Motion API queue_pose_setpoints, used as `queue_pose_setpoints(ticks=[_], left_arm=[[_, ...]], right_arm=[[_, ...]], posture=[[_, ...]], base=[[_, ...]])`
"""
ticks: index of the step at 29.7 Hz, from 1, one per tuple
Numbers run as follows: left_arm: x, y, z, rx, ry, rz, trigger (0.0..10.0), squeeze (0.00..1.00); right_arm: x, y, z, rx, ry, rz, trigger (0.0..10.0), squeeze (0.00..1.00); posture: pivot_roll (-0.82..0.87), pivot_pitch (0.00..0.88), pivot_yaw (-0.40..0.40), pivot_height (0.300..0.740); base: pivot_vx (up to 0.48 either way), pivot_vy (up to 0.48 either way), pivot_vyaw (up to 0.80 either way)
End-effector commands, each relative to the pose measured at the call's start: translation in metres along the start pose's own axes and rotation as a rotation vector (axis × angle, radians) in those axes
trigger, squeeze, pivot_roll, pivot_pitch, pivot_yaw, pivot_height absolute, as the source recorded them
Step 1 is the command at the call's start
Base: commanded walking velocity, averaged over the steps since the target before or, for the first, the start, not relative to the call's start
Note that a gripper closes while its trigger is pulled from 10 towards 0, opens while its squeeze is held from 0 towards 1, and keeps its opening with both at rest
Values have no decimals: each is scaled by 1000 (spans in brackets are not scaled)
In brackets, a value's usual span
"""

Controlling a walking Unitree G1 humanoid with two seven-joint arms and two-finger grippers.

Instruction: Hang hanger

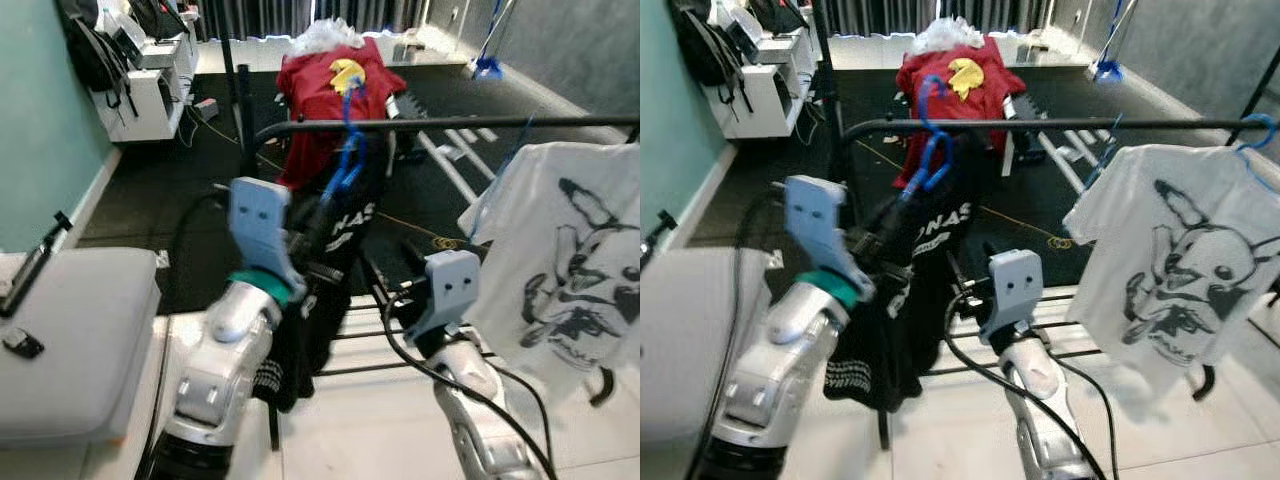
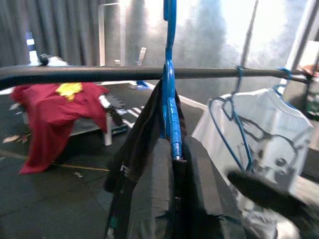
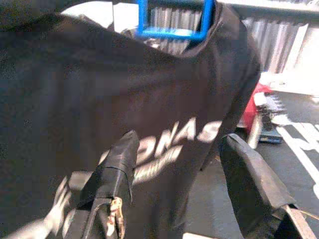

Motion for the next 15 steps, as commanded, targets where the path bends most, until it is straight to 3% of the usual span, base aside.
queue_pose_setpoints(ticks=[1, 8, 15], left_arm=[[3, 2, 1, -3, -7, 9, 10000, 0], [5, -2, 3, 22, 24, 20, 10000, 0], [-1, -8, -5, 108, -58, -1, 10000, 0]], right_arm=[[0, 1, -8, 22, -15, 4, 10000, 0], [-3, 3, -8, 23, -12, -6, 10000, 0], [-4, 2, -11, 37, -16, -7, 10000, 0]], posture=[[-167, 79, 60, 740], [-169, 83, 56, 740], [-164, 87, 48, 740]], base=[[0, 0, 0], [0, 0, 0], [0, 0, 0]])
Point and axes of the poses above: a point about 5 cm out from each wrist's last joint towards the gripper, its own y axis pointing back from the gripper into the wrist, its own x axis along the axis of the wrist's last joint, z = x × y, the point moved 3 cm from there along -y, pointing out of the wrist towards the gripper, and after that the axes turned 9 degrees about y, right-handed, at the moved point
